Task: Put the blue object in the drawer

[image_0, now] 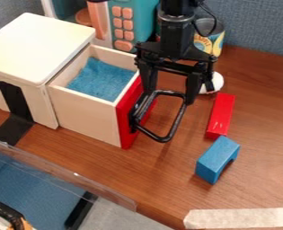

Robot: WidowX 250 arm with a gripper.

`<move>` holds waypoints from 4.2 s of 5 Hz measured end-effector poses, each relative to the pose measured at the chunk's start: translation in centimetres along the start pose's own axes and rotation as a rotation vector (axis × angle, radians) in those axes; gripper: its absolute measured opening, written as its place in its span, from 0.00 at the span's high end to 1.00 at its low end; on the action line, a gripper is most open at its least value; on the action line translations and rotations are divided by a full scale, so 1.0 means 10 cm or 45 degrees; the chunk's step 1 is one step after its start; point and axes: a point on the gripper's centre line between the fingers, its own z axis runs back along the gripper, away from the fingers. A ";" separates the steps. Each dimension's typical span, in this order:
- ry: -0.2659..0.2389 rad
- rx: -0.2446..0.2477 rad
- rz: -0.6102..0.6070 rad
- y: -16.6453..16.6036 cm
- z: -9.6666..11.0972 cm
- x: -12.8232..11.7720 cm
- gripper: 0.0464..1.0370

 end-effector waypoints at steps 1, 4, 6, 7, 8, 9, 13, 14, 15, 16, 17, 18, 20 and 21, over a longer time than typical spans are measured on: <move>0.035 0.006 0.007 0.00 -0.08 -0.02 0.04; -0.026 0.109 -0.280 -0.52 -0.16 -0.23 0.04; -0.131 0.088 -0.456 -0.76 -0.11 -0.37 0.04; -0.142 0.016 -0.501 -0.85 -0.23 -0.35 0.04; -0.177 -0.009 -0.477 -0.89 -0.39 -0.29 0.04; -0.178 -0.021 -0.465 -0.93 -0.50 -0.24 0.04; -0.107 -0.004 -0.451 -1.04 -0.84 -0.04 0.07; -0.107 0.001 -0.435 -1.03 -0.84 -0.04 0.36; -0.083 -0.008 -0.413 -1.04 -0.80 -0.08 0.45; -0.128 -0.038 -0.386 -1.09 -0.60 -0.08 0.45; -0.187 -0.103 -0.365 -1.15 -0.29 -0.06 0.45; -0.222 -0.154 -0.300 -1.04 -0.09 0.01 0.45; -0.298 -0.317 -0.069 -0.47 0.49 0.23 0.45; -0.328 -0.361 0.033 -0.16 0.68 0.31 0.45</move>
